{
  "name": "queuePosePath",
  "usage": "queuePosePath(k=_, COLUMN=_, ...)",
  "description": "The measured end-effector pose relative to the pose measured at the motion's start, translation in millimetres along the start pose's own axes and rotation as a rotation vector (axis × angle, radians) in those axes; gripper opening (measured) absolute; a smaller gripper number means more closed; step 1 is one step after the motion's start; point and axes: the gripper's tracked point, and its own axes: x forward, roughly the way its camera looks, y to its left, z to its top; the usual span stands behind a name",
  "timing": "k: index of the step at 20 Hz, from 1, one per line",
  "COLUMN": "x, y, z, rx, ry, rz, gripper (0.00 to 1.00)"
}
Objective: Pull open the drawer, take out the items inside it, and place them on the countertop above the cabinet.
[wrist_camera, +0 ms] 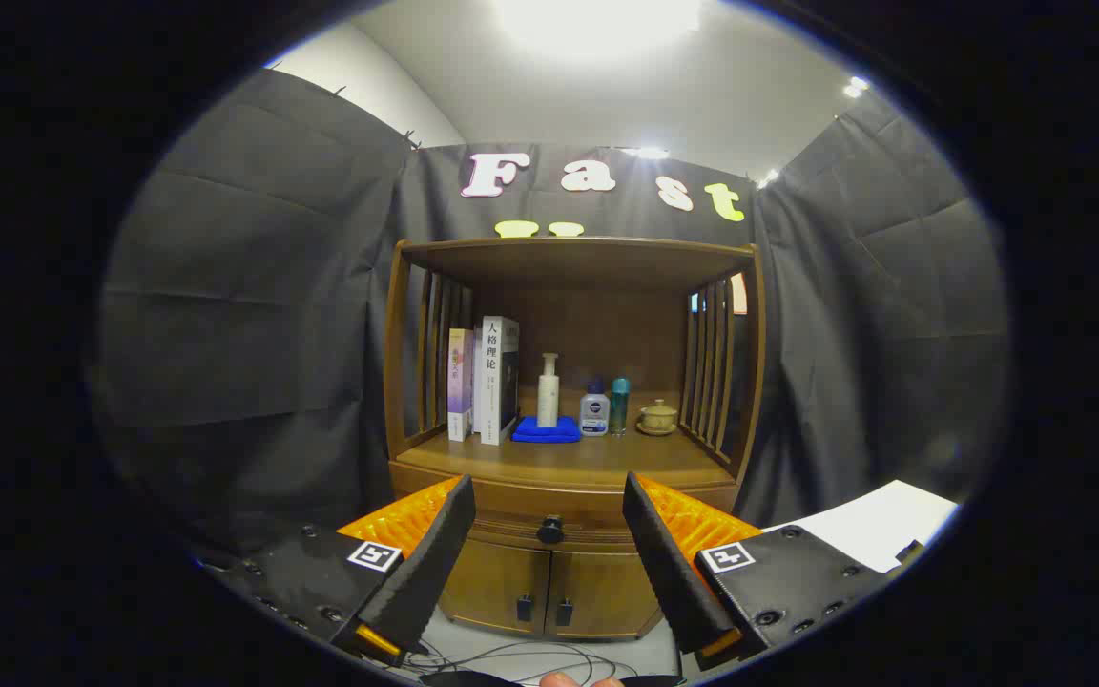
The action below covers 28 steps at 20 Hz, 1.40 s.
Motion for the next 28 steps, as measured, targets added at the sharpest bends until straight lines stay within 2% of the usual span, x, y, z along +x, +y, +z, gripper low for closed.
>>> queuePosePath(k=5, x=1.8, y=-12.3, z=-8.9, rx=0.003, ry=0.006, rz=-0.035, gripper=0.98)
queuePosePath(k=8, x=5.8, y=-14.2, z=-20.8, rx=0.037, ry=0.041, rz=-0.029, gripper=0.98)
queuePosePath(k=17, x=20.2, y=-17.7, z=-30.3, rx=0.023, ry=0.0, rz=-0.064, gripper=0.98)
queuePosePath(k=20, x=36.7, y=-23.8, z=-46.3, rx=0.002, ry=0.019, rz=-0.091, gripper=0.98)
queuePosePath(k=28, x=104.0, y=-10.6, z=-75.8, rx=0.079, ry=0.071, rz=-0.026, gripper=0.98)
